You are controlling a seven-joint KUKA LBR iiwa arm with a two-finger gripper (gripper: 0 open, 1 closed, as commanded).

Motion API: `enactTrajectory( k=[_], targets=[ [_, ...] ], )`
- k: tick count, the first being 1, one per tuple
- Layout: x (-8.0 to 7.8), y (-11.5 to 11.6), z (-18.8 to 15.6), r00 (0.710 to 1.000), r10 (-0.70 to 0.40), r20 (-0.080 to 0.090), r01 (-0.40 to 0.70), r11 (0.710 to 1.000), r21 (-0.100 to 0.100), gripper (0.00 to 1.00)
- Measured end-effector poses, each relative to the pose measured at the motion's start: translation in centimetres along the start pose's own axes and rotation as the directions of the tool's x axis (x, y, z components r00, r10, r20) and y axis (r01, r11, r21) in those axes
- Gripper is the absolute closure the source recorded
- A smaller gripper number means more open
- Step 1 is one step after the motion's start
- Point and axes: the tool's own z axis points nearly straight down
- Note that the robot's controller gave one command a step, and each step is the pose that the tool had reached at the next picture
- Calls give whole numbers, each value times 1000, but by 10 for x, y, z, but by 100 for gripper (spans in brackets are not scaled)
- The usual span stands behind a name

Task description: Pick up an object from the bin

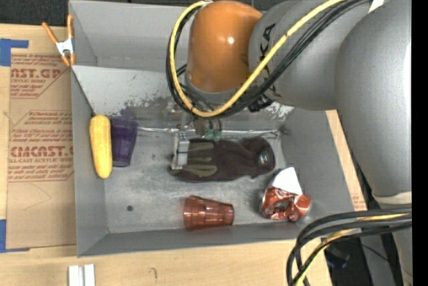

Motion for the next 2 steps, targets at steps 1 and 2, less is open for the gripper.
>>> enactTrajectory(
  k=[1,2],
  targets=[
    [-2,-1,-5,1000,2,7,-2,1000,-1,0],
    [-3,-45,68,1000,1,12,-1,1000,-1,0]
  ],
)
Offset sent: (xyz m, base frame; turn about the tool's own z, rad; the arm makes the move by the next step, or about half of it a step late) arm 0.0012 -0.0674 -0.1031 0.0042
